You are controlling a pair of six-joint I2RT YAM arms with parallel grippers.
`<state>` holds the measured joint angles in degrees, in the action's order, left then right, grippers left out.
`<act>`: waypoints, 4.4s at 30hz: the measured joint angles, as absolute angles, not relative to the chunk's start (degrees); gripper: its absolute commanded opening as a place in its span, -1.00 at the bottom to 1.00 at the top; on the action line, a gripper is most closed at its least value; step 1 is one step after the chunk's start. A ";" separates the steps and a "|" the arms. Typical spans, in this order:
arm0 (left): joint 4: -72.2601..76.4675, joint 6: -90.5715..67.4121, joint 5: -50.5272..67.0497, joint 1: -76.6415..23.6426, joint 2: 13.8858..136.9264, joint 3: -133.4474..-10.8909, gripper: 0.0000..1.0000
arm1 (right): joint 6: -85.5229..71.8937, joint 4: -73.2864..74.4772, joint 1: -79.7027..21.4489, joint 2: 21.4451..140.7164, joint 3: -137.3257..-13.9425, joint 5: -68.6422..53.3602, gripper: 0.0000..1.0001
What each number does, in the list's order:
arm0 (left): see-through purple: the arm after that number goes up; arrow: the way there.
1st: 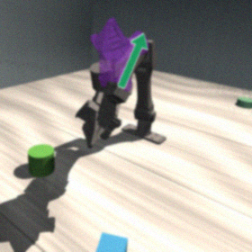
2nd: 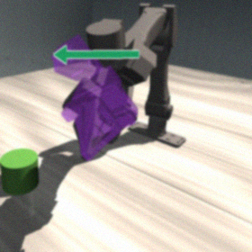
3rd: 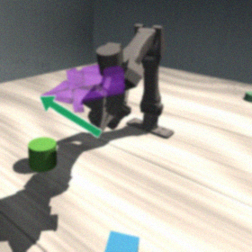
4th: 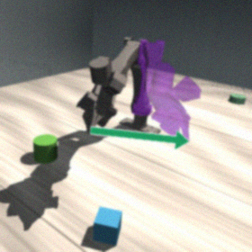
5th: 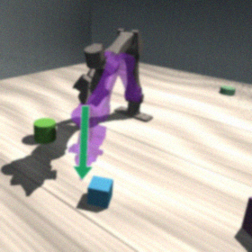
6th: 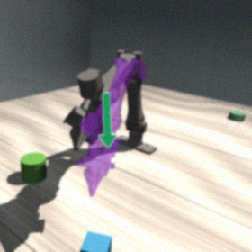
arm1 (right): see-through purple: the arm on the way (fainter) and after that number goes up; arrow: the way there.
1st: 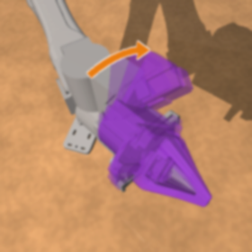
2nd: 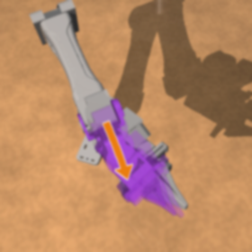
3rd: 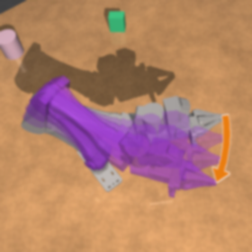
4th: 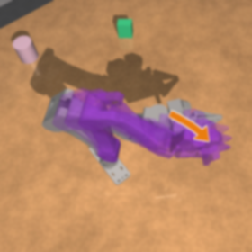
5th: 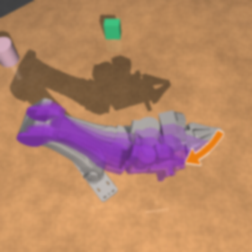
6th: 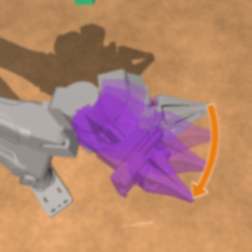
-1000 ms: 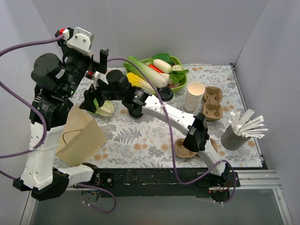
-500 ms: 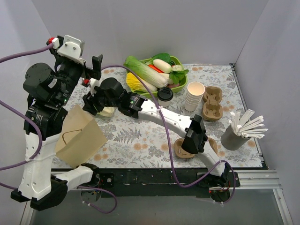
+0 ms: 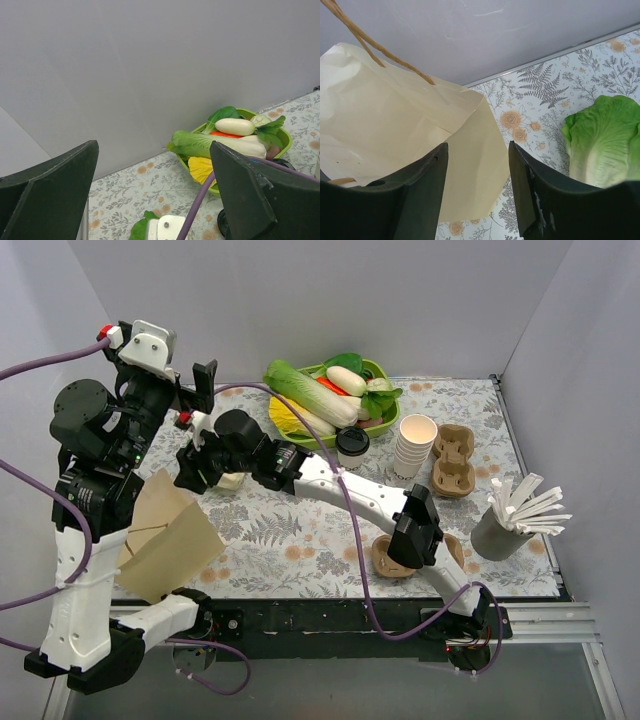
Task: Pack the takeout coffee
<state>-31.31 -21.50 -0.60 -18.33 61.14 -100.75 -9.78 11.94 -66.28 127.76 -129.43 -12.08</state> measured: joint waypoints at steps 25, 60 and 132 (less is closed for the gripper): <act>-31.75 -24.23 3.92 -14.87 59.88 -100.29 0.91 | -12.12 12.82 -68.77 125.19 -126.48 -9.63 -0.26; -56.75 -19.81 26.26 -12.32 59.94 -88.23 0.83 | 5.10 16.14 -48.97 90.39 -84.53 -9.26 -0.97; -51.90 -22.44 39.81 -7.62 67.00 -72.34 -1.00 | -10.55 22.15 -46.24 95.48 -93.69 -3.46 -0.97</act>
<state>-51.90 -22.44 39.81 -7.62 67.00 -72.34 -10.55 22.15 -46.24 95.48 -93.69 -3.46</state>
